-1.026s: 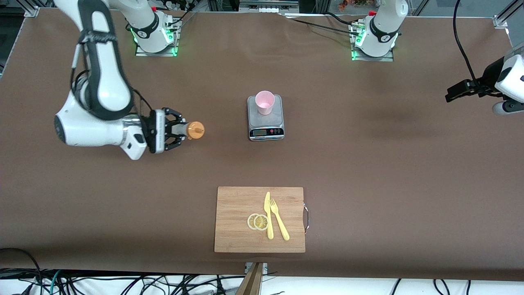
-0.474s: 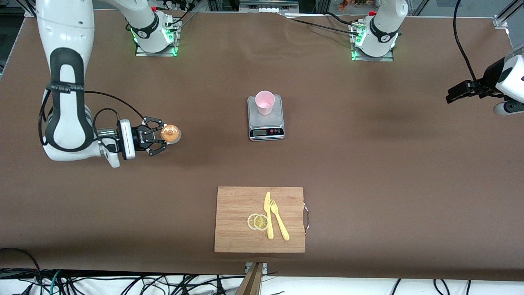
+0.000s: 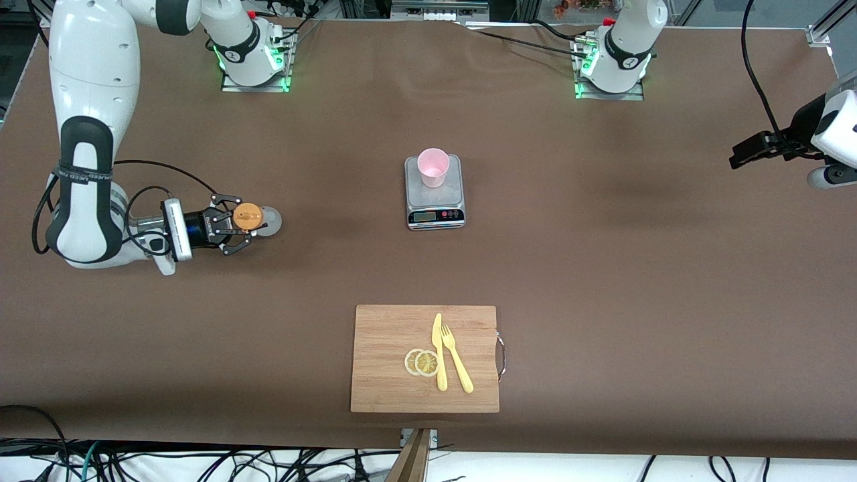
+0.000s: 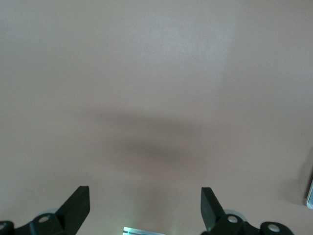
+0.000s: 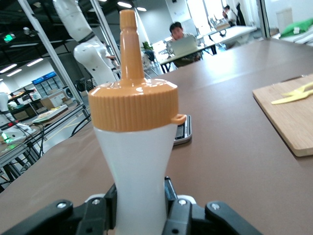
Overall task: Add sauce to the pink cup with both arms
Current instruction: 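Lower the bottle onto the table and open the right gripper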
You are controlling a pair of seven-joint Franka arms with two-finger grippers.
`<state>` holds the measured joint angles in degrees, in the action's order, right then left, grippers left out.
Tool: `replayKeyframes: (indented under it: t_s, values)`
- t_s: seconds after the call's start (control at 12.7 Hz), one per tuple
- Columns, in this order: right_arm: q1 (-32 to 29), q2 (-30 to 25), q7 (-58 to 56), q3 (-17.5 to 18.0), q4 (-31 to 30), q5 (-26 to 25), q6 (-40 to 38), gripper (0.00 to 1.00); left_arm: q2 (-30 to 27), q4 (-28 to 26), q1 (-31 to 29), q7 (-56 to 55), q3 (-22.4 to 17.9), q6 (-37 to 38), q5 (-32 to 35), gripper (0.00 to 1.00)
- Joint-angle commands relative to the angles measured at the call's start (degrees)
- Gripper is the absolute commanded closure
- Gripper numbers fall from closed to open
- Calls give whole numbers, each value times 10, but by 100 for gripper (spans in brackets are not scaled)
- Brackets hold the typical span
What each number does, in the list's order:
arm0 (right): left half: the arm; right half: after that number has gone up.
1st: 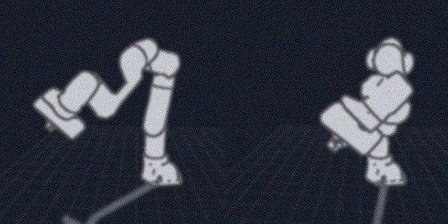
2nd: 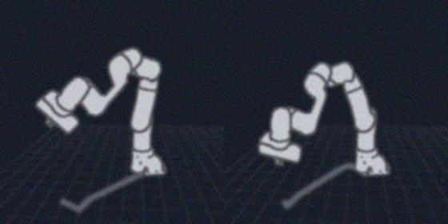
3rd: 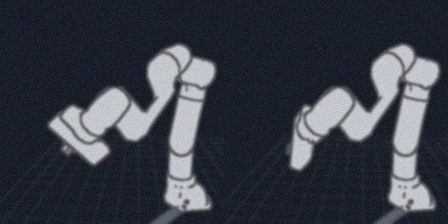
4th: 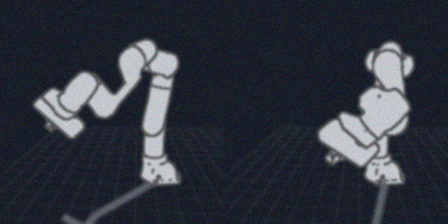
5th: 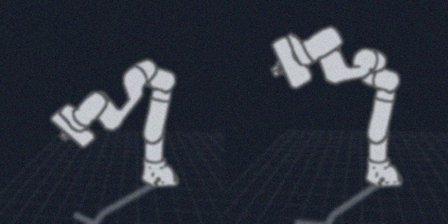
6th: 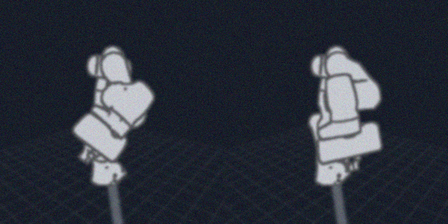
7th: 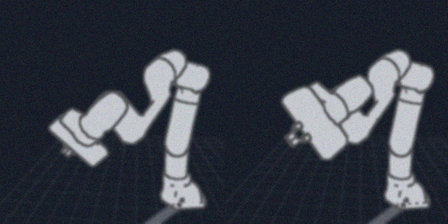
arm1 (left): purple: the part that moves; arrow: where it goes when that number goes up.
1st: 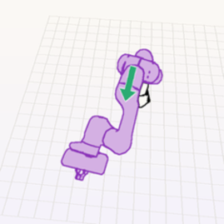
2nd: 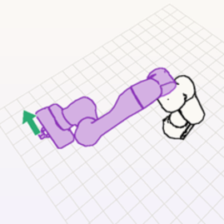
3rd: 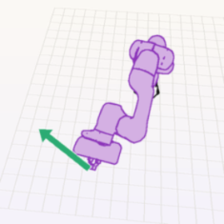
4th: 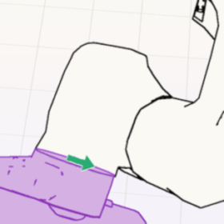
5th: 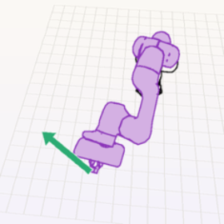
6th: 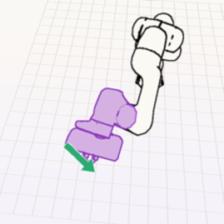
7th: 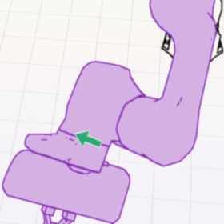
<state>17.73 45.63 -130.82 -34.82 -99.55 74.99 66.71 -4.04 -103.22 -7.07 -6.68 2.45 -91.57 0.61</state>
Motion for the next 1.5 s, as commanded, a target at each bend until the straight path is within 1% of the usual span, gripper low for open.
replayKeyframes:
  t_s: [0.0,0.71,0.87,1.26,1.42]
  values:
    - [-30,31,-46,7,32,9,-49,100,-2,0,-2,2,4,-4,15,0]
    - [-83,83,-172,15,39,2,-72,100,-1,-1,-2,2,4,-4,11,0]
    - [-92,88,-181,15,41,-2,-70,100,-2,-1,-2,3,3,-4,11,0]
    - [-125,94,-182,14,59,-36,-64,100,-1,-1,-2,10,3,-4,9,0]
    - [-128,98,-182,13,60,-37,-64,100,-1,-1,-2,10,4,-4,9,0]
